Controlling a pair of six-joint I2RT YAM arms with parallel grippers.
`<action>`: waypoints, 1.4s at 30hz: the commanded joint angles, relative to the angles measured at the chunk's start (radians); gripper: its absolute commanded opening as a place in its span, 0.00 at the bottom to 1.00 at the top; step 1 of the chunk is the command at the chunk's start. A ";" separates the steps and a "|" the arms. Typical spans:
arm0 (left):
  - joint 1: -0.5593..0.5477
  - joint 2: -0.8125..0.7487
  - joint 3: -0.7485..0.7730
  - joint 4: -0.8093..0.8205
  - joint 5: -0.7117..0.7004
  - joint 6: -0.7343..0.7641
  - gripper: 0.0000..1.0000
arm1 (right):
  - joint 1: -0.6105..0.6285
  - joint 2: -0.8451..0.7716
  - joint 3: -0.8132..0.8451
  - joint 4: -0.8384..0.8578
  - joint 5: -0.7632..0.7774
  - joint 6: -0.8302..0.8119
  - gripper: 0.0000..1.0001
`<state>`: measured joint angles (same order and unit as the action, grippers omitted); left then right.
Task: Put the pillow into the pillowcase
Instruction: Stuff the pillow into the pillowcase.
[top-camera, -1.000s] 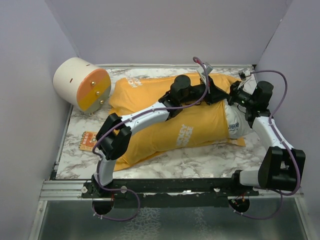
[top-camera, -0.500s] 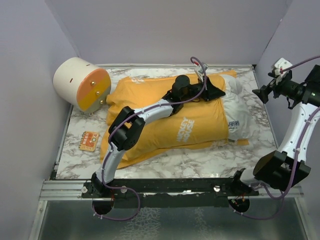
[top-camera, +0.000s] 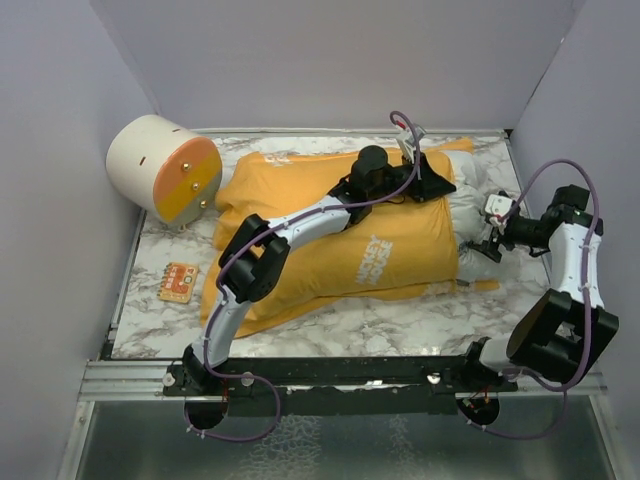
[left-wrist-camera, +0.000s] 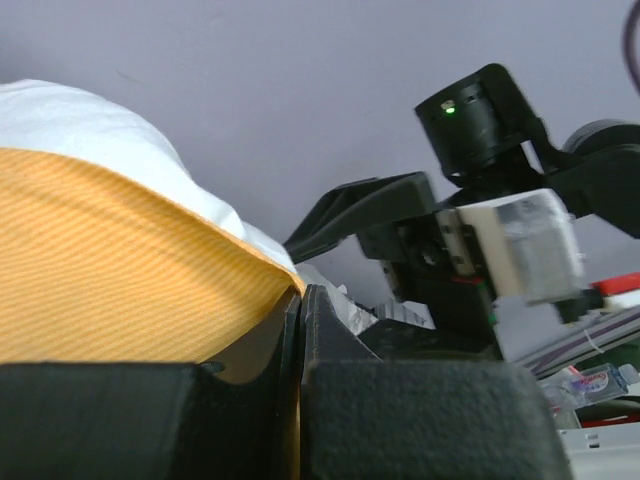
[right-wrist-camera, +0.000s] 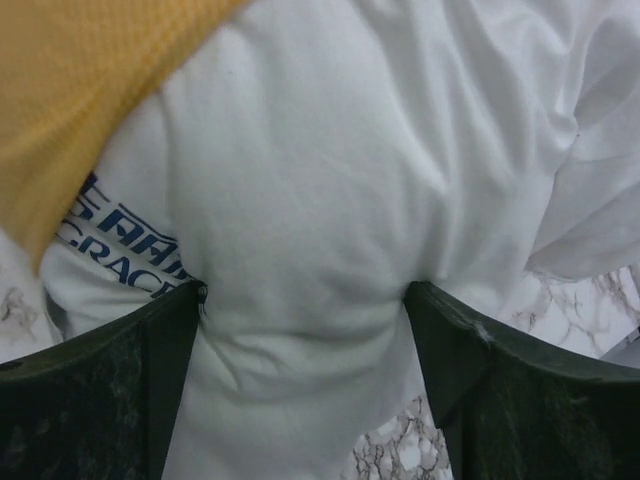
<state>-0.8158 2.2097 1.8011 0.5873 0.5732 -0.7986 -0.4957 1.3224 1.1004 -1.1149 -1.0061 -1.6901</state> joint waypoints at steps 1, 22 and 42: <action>-0.044 -0.020 0.097 -0.064 0.038 0.041 0.00 | 0.056 0.054 -0.057 0.289 0.005 0.093 0.73; -0.100 0.479 0.925 -0.303 -0.032 -0.167 0.00 | 0.269 -0.152 -0.418 1.151 -0.103 1.558 0.03; -0.107 0.300 1.236 -1.445 -0.286 0.534 0.56 | 0.256 -0.155 0.137 -0.139 0.009 0.377 0.83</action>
<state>-0.8917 2.6129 3.0089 -0.5915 0.4236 -0.4530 -0.2413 1.2102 1.1641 -1.1652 -1.0618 -1.1847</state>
